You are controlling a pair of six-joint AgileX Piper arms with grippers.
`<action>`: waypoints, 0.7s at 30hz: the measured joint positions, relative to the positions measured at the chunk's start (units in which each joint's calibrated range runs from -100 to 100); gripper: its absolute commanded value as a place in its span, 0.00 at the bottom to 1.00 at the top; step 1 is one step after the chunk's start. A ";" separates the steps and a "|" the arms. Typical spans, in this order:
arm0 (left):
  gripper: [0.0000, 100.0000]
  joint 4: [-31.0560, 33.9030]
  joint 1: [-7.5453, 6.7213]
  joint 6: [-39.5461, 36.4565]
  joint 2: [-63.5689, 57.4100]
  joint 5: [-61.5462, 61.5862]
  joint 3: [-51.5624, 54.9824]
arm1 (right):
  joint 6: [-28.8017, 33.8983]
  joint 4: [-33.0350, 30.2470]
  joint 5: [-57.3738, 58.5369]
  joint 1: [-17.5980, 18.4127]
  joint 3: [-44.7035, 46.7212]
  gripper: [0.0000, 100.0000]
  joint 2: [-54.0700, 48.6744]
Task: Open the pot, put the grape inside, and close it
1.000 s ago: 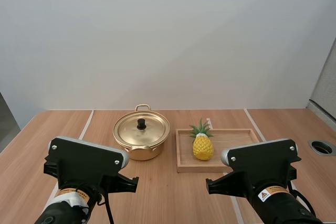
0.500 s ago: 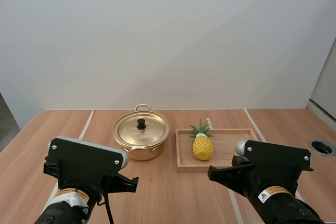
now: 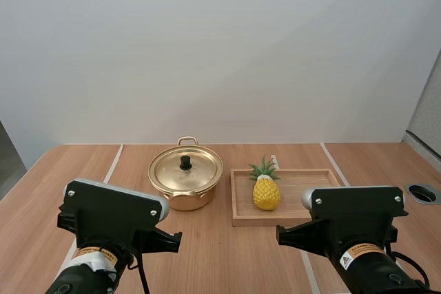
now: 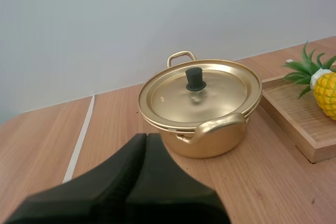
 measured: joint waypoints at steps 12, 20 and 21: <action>0.00 0.00 0.00 0.00 0.00 0.00 0.00 | -0.79 0.00 -0.34 0.00 0.00 0.00 0.00; 0.00 0.00 0.00 0.00 0.00 0.00 0.00 | -0.79 0.00 -0.34 0.00 0.00 0.00 0.00; 0.00 0.00 0.00 0.00 0.00 0.00 0.00 | -0.79 0.00 -0.34 0.00 0.00 0.00 0.00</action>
